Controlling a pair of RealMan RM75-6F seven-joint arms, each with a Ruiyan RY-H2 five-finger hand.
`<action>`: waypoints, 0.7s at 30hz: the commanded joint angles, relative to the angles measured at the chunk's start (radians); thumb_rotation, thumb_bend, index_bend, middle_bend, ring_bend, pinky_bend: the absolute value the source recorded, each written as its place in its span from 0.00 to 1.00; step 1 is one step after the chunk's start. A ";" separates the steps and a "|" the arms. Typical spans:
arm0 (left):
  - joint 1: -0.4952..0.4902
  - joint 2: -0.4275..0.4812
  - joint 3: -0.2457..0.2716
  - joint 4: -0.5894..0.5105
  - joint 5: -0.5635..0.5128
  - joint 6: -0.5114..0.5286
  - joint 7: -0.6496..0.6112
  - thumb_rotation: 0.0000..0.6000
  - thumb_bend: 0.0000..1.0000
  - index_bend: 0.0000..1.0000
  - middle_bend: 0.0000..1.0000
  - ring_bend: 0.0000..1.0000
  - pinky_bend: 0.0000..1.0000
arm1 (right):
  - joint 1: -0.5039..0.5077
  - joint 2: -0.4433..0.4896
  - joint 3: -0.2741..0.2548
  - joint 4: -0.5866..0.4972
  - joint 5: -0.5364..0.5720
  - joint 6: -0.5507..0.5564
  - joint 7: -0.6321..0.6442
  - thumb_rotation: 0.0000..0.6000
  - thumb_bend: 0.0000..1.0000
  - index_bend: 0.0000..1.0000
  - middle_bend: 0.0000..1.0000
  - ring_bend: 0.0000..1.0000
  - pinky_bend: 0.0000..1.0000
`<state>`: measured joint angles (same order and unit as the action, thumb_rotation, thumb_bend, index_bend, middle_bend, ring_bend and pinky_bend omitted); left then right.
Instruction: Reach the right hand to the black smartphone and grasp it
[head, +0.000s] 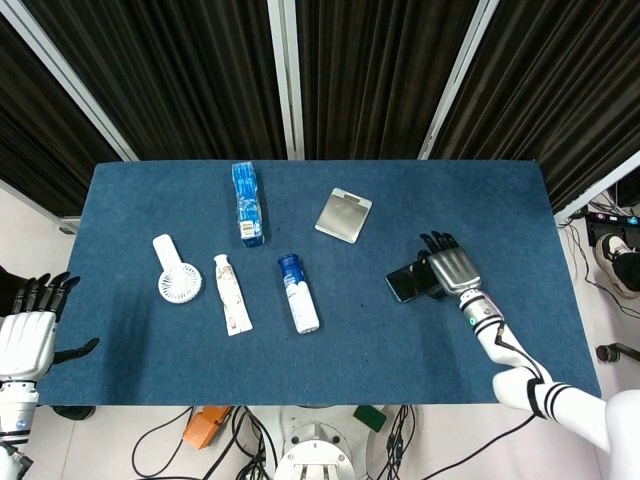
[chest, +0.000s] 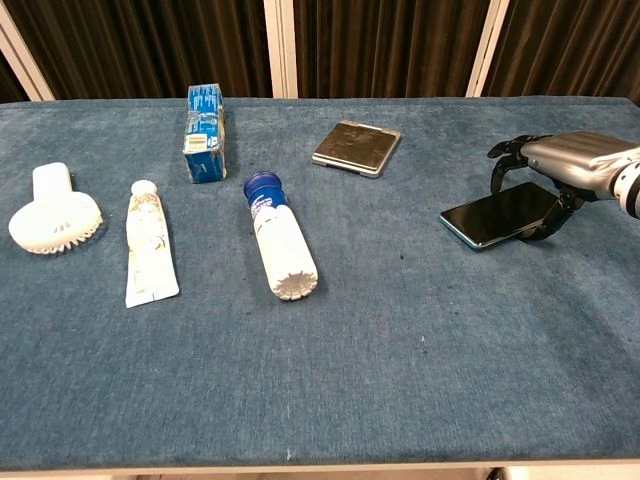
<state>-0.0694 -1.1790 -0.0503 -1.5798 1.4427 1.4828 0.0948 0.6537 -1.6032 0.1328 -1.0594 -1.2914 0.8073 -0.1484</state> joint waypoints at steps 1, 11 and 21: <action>0.000 0.000 0.000 0.001 -0.001 -0.001 0.000 1.00 0.08 0.13 0.09 0.06 0.00 | 0.006 -0.004 -0.002 0.009 0.001 -0.008 0.004 1.00 0.46 0.44 0.11 0.00 0.14; 0.001 0.000 -0.002 0.007 -0.003 0.001 -0.003 1.00 0.08 0.13 0.09 0.06 0.00 | 0.025 0.039 -0.009 -0.023 0.010 -0.043 -0.003 1.00 0.73 0.46 0.12 0.00 0.14; -0.009 -0.004 -0.006 0.016 -0.003 -0.011 -0.009 1.00 0.08 0.13 0.09 0.06 0.00 | 0.062 0.139 0.007 -0.156 0.162 -0.137 -0.125 1.00 0.79 0.45 0.15 0.02 0.14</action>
<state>-0.0775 -1.1831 -0.0558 -1.5639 1.4395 1.4726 0.0860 0.7016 -1.4791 0.1329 -1.1930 -1.1657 0.6904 -0.2409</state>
